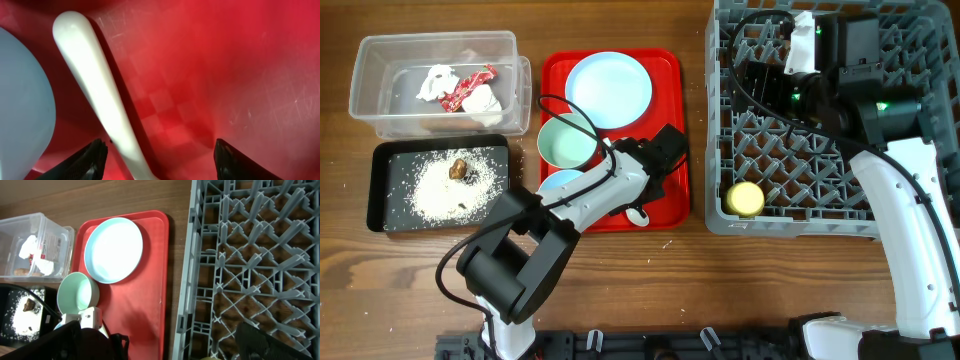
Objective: Sort waste into correct bins and load items into the dishwasher rack
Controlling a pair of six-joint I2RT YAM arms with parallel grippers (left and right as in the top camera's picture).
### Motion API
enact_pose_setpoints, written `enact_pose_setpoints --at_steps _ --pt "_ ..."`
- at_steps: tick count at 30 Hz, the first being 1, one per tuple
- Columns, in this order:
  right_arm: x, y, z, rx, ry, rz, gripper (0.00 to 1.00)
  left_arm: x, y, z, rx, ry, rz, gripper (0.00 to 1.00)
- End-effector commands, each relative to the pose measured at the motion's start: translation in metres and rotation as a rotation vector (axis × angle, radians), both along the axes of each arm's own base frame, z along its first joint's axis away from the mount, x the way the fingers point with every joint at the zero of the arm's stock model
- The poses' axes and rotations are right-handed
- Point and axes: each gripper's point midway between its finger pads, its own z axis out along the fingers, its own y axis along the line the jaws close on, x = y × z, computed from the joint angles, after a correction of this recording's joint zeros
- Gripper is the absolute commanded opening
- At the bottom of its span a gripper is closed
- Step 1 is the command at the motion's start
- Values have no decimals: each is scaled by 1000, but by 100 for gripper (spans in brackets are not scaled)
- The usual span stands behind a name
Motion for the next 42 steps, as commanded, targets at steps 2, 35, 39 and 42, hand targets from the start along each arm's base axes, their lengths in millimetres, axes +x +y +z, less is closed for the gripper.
enact_pose_setpoints --at_steps 2,35,39,42 --pt "4 -2 -2 -32 -6 6 100 3 4 -12 39 -7 13 76" --pt "4 -2 -2 -49 -16 22 100 27 -3 -7 68 -93 -165 24" --pt "4 -2 -2 -48 -15 21 100 29 -1 -6 85 -106 -162 25" --pt "4 -2 -2 -48 -15 21 100 29 -1 -6 84 -105 -162 29"
